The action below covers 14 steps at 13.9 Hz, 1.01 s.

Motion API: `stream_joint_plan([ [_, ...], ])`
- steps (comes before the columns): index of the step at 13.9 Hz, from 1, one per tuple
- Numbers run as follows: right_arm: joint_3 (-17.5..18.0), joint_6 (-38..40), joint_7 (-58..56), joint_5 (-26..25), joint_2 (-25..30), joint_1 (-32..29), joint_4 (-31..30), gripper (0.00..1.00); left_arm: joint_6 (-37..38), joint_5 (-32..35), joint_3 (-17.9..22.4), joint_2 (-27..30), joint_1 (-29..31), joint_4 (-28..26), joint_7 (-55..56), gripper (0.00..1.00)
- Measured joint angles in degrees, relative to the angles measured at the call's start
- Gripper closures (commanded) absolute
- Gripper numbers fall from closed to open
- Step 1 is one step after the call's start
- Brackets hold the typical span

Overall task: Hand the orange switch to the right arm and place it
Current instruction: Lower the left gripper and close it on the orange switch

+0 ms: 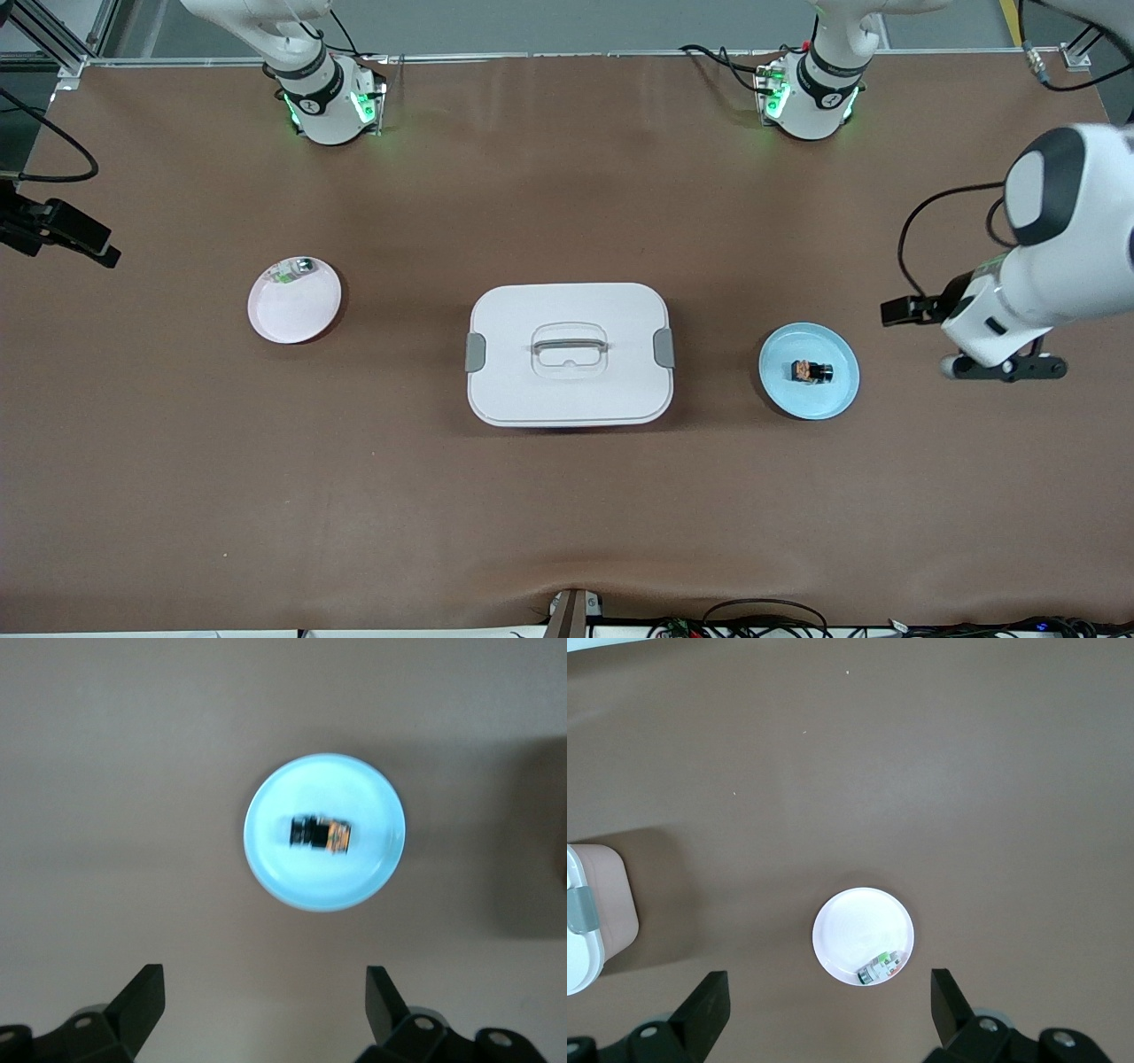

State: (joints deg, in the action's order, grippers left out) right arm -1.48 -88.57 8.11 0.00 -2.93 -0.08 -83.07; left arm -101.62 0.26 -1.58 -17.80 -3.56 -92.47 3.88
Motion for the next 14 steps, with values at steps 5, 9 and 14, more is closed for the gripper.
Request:
stream_joint_plan([
  [5, -0.04, 0.0, 0.0, 0.0, 0.0, -0.08, 0.0, 0.0, -12.73, 0.0, -0.08, -5.06, -1.28, -3.86, 0.0, 0.0],
  [9, -0.05, 0.0, 0.0, 0.0, 0.01, -0.09, 0.01, 0.0, -22.05, 0.0, -0.1, -8.41, -2.67, -8.56, 0.0, 0.0],
  [14, -0.02, -0.28, 0.0, 0.01, 0.03, -0.09, 0.09, 0.0, -23.01, 0.0, -0.09, -11.43, -2.58, -9.24, 0.0, 0.0],
])
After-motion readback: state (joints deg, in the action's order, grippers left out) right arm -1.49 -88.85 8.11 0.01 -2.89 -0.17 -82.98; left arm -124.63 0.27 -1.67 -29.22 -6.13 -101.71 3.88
